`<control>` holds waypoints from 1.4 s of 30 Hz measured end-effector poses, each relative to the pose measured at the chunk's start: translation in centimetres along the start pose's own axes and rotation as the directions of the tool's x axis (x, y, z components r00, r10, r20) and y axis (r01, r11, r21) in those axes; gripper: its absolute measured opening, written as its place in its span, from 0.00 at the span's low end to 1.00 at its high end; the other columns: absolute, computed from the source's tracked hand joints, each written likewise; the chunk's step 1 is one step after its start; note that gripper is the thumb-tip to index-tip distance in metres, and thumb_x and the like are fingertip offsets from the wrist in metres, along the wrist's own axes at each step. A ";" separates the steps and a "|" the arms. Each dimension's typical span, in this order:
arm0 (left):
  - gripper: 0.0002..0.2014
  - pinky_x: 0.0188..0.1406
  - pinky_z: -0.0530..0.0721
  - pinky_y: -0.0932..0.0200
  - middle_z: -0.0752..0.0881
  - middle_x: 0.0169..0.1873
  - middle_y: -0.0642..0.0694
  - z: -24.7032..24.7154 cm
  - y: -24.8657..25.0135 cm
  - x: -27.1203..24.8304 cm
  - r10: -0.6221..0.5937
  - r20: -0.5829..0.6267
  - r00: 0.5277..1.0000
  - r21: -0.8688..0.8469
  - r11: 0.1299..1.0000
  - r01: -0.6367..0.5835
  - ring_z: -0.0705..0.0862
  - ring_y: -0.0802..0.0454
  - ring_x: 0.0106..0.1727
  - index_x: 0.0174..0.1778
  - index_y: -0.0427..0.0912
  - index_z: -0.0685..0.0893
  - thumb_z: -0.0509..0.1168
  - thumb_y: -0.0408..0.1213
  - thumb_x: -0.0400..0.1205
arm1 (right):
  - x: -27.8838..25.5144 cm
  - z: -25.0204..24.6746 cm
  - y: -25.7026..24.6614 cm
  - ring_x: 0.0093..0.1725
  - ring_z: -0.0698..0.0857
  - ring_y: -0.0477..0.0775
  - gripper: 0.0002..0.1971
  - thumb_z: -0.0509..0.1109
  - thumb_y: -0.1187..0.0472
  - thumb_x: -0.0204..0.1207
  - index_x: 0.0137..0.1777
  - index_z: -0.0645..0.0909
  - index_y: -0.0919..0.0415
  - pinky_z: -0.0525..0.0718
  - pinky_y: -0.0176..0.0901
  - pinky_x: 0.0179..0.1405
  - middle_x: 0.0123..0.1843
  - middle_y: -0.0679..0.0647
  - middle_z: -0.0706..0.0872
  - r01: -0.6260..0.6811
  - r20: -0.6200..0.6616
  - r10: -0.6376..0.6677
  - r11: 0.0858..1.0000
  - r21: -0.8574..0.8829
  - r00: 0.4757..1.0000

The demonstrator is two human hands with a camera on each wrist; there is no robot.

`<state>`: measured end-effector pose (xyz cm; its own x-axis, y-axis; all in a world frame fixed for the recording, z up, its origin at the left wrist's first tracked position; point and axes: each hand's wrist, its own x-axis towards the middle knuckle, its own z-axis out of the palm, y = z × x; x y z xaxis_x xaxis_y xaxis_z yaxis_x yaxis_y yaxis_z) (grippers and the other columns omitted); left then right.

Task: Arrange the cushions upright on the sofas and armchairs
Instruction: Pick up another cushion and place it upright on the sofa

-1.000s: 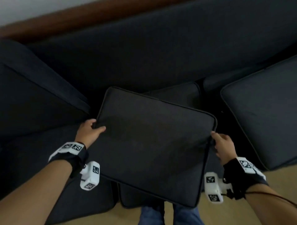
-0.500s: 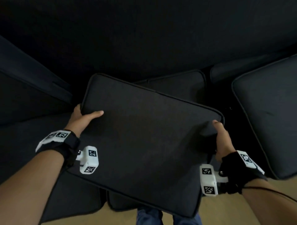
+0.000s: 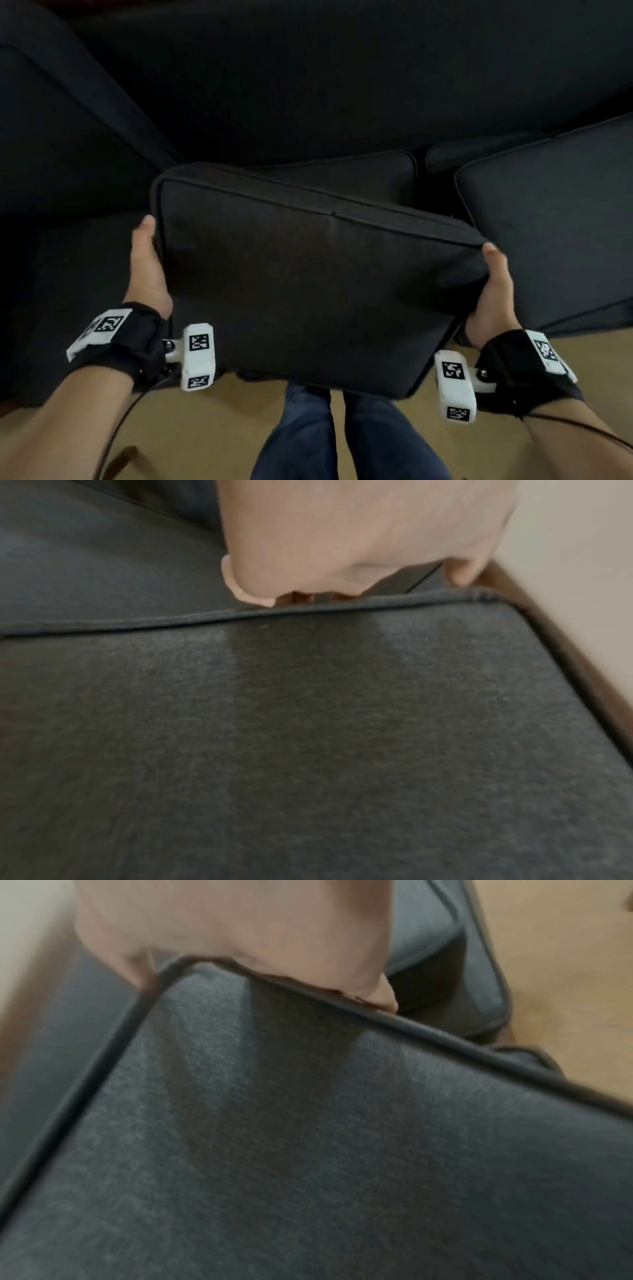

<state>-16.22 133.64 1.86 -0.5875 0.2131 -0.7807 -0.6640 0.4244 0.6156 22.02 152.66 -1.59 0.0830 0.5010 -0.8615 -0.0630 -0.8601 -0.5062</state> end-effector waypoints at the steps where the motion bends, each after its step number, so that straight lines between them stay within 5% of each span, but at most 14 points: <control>1: 0.26 0.48 0.84 0.53 0.95 0.42 0.55 -0.1 0.4 -1.7 0.024 -0.002 1.000 -0.040 0.999 -0.024 0.89 0.52 0.53 0.41 0.58 0.95 0.54 0.64 0.85 | -2.1 0.2 -0.8 0.65 0.87 0.57 0.35 0.67 0.26 0.69 0.71 0.83 0.46 0.81 0.58 0.65 0.66 0.53 0.89 0.022 0.037 -0.022 1.000 0.001 0.999; 6: 0.28 0.64 0.81 0.55 0.88 0.64 0.56 -2.1 3.3 -7.2 0.083 -0.155 0.984 -0.158 0.981 -0.108 0.83 0.51 0.69 0.71 0.59 0.83 0.51 0.68 0.84 | -8.3 0.0 -4.8 0.65 0.87 0.54 0.30 0.60 0.32 0.77 0.71 0.83 0.49 0.83 0.49 0.59 0.64 0.50 0.90 0.172 0.116 -0.179 0.983 0.067 0.977; 9: 0.24 0.50 0.76 0.62 0.85 0.60 0.63 -3.1 3.7 -9.6 0.063 -0.237 0.969 -0.174 0.979 -0.106 0.82 0.57 0.66 0.62 0.63 0.84 0.48 0.68 0.83 | -10.2 0.7 -6.9 0.67 0.86 0.54 0.33 0.70 0.35 0.72 0.74 0.79 0.49 0.84 0.51 0.64 0.68 0.51 0.87 0.264 0.128 -0.278 0.958 0.116 0.952; 11: 0.22 0.53 0.72 0.58 0.84 0.58 0.64 -3.9 3.2 -10.4 0.033 -0.250 0.968 -0.234 0.968 -0.094 0.79 0.58 0.66 0.55 0.64 0.84 0.47 0.66 0.83 | -10.5 1.3 -8.0 0.68 0.86 0.57 0.36 0.77 0.36 0.65 0.72 0.80 0.51 0.81 0.59 0.70 0.70 0.54 0.86 0.302 0.115 -0.319 0.943 0.139 0.941; 15: 0.26 0.62 0.71 0.57 0.80 0.72 0.57 -4.6 1.4 -10.8 0.003 -0.196 0.981 -0.290 0.955 -0.061 0.77 0.56 0.68 0.67 0.63 0.81 0.49 0.68 0.82 | -9.7 2.8 -8.3 0.69 0.85 0.60 0.23 0.79 0.43 0.65 0.59 0.82 0.48 0.82 0.62 0.69 0.69 0.58 0.86 0.339 0.127 -0.353 0.933 0.119 0.927; 18: 0.30 0.61 0.70 0.55 0.80 0.74 0.52 -5.1 -0.5 -10.6 -0.008 -0.145 0.989 -0.202 0.979 -0.021 0.77 0.55 0.66 0.69 0.57 0.80 0.49 0.70 0.81 | -8.9 3.1 -6.7 0.67 0.85 0.57 0.24 0.77 0.46 0.70 0.65 0.80 0.51 0.85 0.52 0.63 0.65 0.54 0.87 0.333 0.108 -0.331 0.943 -0.001 0.938; 21: 0.32 0.68 0.66 0.50 0.78 0.75 0.49 -6.4 -0.7 -9.8 0.017 -0.121 0.993 -0.078 0.997 -0.026 0.75 0.52 0.71 0.79 0.57 0.73 0.47 0.69 0.84 | -8.7 3.0 -5.9 0.65 0.84 0.52 0.32 0.77 0.42 0.66 0.71 0.78 0.51 0.82 0.55 0.69 0.68 0.54 0.85 0.358 0.068 -0.353 0.929 -0.089 0.933; 26: 0.26 0.70 0.71 0.52 0.78 0.77 0.47 -7.5 1.2 -9.2 0.087 -0.213 0.973 0.029 0.996 -0.082 0.77 0.50 0.73 0.82 0.50 0.72 0.53 0.57 0.89 | -9.5 4.2 -6.7 0.64 0.86 0.58 0.26 0.74 0.49 0.69 0.68 0.82 0.54 0.83 0.48 0.59 0.66 0.57 0.86 0.422 -0.015 -0.435 0.880 -0.217 0.900; 29: 0.23 0.69 0.72 0.55 0.78 0.74 0.48 -6.5 1.3 -9.7 0.138 -0.167 0.976 -0.012 0.990 -0.142 0.76 0.51 0.71 0.83 0.50 0.71 0.52 0.51 0.92 | -11.2 6.2 -7.7 0.72 0.77 0.59 0.29 0.67 0.52 0.73 0.75 0.77 0.56 0.74 0.46 0.69 0.74 0.57 0.80 0.478 -0.034 -0.606 0.660 -0.580 0.795; 32: 0.24 0.70 0.73 0.54 0.78 0.70 0.51 -6.1 0.7 -10.7 0.183 -0.158 0.970 -0.056 0.980 -0.193 0.77 0.53 0.69 0.81 0.53 0.72 0.53 0.56 0.90 | -14.0 10.1 -6.3 0.79 0.69 0.66 0.32 0.66 0.49 0.67 0.72 0.80 0.63 0.65 0.60 0.80 0.75 0.64 0.77 0.590 0.277 -0.745 0.188 -0.785 0.607; 34: 0.32 0.78 0.72 0.49 0.79 0.74 0.53 -6.9 0.0 -10.1 0.219 -0.122 0.968 -0.012 0.975 -0.222 0.78 0.53 0.73 0.79 0.59 0.74 0.56 0.68 0.81 | -15.9 13.7 -3.8 0.79 0.69 0.68 0.34 0.69 0.46 0.65 0.71 0.80 0.64 0.64 0.64 0.80 0.73 0.65 0.79 0.694 0.532 -0.670 -0.035 -0.719 0.518; 38: 0.39 0.80 0.72 0.40 0.77 0.77 0.51 -9.1 -1.8 -7.9 0.239 -0.015 0.971 0.064 0.969 -0.238 0.75 0.51 0.78 0.78 0.63 0.73 0.56 0.77 0.72 | -20.7 21.3 1.8 0.88 0.50 0.58 0.50 0.77 0.37 0.66 0.85 0.59 0.50 0.45 0.72 0.82 0.88 0.53 0.59 0.745 0.832 -0.157 -0.380 -0.548 0.532; 40: 0.34 0.78 0.74 0.42 0.78 0.75 0.51 -9.4 -0.5 -9.6 0.254 0.023 0.967 0.077 0.964 -0.255 0.77 0.51 0.75 0.77 0.63 0.74 0.56 0.73 0.77 | -22.2 24.2 4.0 0.88 0.44 0.63 0.59 0.77 0.33 0.63 0.87 0.47 0.48 0.42 0.79 0.79 0.89 0.54 0.50 0.686 0.828 -0.035 -0.540 -0.487 0.559; 42: 0.23 0.75 0.76 0.46 0.79 0.73 0.51 -10.1 -0.2 -9.9 0.246 0.060 0.968 0.079 0.965 -0.250 0.78 0.52 0.72 0.74 0.64 0.75 0.56 0.64 0.84 | -22.7 26.0 5.9 0.86 0.51 0.68 0.64 0.79 0.34 0.61 0.87 0.39 0.50 0.47 0.81 0.78 0.87 0.59 0.52 0.605 0.823 -0.035 -0.661 -0.445 0.567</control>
<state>-14.92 122.59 10.54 -0.7039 0.3631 -0.6105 -0.4577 0.4254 0.7807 -6.07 138.73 14.01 -0.7690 0.3932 -0.5040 0.5341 0.8284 -0.1688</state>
